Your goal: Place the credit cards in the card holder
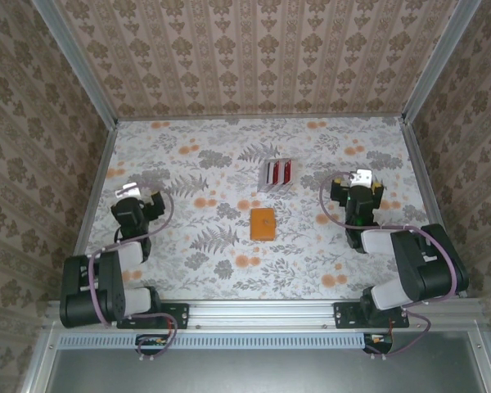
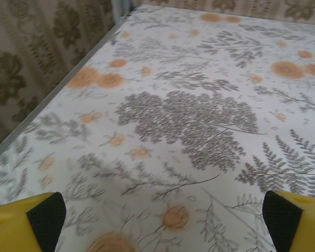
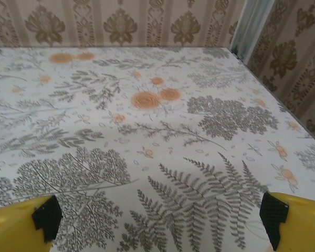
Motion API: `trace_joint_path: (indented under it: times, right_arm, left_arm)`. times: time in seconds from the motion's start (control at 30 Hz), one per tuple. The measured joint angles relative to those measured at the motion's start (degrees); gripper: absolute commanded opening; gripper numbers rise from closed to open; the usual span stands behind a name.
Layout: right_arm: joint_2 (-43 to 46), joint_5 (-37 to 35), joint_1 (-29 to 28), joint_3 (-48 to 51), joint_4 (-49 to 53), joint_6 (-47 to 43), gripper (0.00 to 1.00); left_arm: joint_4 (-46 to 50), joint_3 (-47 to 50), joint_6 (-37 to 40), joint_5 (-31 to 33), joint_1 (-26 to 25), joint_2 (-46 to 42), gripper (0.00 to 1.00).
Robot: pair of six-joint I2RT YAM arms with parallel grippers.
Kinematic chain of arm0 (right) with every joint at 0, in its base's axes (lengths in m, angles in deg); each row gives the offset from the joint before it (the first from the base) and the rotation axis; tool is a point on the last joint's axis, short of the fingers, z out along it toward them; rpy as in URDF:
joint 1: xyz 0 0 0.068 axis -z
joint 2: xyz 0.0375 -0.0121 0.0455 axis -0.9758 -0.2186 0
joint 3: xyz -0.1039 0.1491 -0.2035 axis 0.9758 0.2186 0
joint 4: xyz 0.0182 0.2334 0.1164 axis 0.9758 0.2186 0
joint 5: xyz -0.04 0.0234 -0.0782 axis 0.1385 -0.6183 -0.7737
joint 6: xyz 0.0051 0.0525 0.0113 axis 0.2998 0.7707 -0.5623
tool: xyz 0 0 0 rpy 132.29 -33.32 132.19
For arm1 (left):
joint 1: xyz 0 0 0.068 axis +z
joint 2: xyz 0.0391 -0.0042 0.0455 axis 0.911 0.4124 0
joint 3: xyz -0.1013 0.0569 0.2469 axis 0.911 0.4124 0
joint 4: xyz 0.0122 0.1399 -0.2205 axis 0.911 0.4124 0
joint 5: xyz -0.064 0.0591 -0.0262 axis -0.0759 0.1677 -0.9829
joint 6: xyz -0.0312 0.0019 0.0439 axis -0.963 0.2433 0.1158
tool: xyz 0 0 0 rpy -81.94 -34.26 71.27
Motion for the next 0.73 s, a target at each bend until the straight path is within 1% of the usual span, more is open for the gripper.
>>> trace_joint_path:
  times: [0.1, 0.13, 0.2, 0.3, 0.73]
  right_arm:
    - [-2.1, 3.9, 1.7, 0.0, -3.5, 0.0, 1.00]
    - [-3.1, 4.7, 2.0, -0.1, -3.5, 0.0, 1.00]
    - [-3.6, 5.9, 2.3, -0.1, -2.5, 0.0, 1.00]
    - [-3.6, 7.1, 2.4, -0.1, -2.3, 0.0, 1.00]
    - [-3.6, 8.4, 2.6, -0.1, -2.3, 0.0, 1.00]
  left_arm:
    - [-4.4, -2.1, 2.6, -2.9, -1.4, 7.5, 1.00]
    - [-5.2, -3.3, 3.8, -4.0, -2.3, 10.0, 1.00]
    - [-5.5, -4.7, 5.2, -5.6, -3.4, 12.2, 1.00]
    - [-6.0, -5.3, 6.5, -6.7, -3.9, 12.3, 1.00]
    - [-6.0, -6.7, 8.0, -6.6, -4.5, 12.3, 1.00]
